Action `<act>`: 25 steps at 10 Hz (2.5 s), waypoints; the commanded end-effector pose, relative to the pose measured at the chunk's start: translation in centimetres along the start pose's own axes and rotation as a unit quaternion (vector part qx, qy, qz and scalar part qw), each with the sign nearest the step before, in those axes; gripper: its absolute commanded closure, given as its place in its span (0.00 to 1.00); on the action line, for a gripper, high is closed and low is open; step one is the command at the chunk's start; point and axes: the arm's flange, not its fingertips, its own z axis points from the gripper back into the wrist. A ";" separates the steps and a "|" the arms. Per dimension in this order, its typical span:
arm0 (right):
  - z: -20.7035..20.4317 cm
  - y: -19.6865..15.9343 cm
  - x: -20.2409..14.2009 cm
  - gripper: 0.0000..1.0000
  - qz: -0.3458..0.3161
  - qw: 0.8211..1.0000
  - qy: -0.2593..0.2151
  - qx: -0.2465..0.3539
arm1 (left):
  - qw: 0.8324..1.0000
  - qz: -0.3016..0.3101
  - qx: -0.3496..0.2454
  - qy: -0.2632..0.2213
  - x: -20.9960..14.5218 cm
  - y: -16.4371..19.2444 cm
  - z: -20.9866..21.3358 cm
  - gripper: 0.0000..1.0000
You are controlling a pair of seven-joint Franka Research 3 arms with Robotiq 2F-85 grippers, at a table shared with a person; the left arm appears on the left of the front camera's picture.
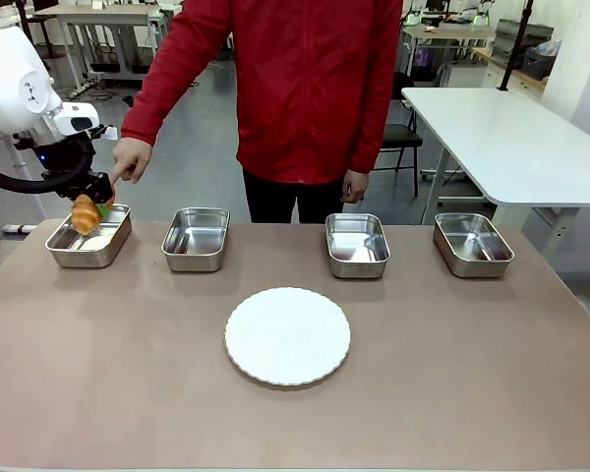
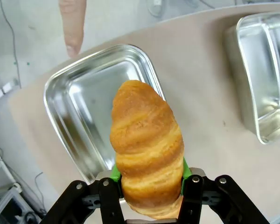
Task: Place the bread in the container.
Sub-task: Place the Butter Roll into the Airtight Container indicated by the human.
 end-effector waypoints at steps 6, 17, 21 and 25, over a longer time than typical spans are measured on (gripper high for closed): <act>0.1 0.1 0.0 0.00 0.001 1.000 -0.001 -0.001 | 1.000 -0.010 0.027 -0.002 0.2 2.0 -2.7 0.00; 0.1 0.1 0.0 0.00 0.001 1.000 -0.001 -0.001 | 1.000 0.012 0.005 -0.013 -0.9 1.7 0.1 0.00; 0.1 0.1 0.0 0.00 0.001 1.000 -0.001 -0.001 | 1.000 0.002 0.027 -0.012 -0.1 2.2 -0.7 0.00; 0.1 0.1 0.0 0.00 0.001 1.000 -0.001 -0.001 | 1.000 0.002 0.027 -0.012 -0.1 2.2 -0.7 0.00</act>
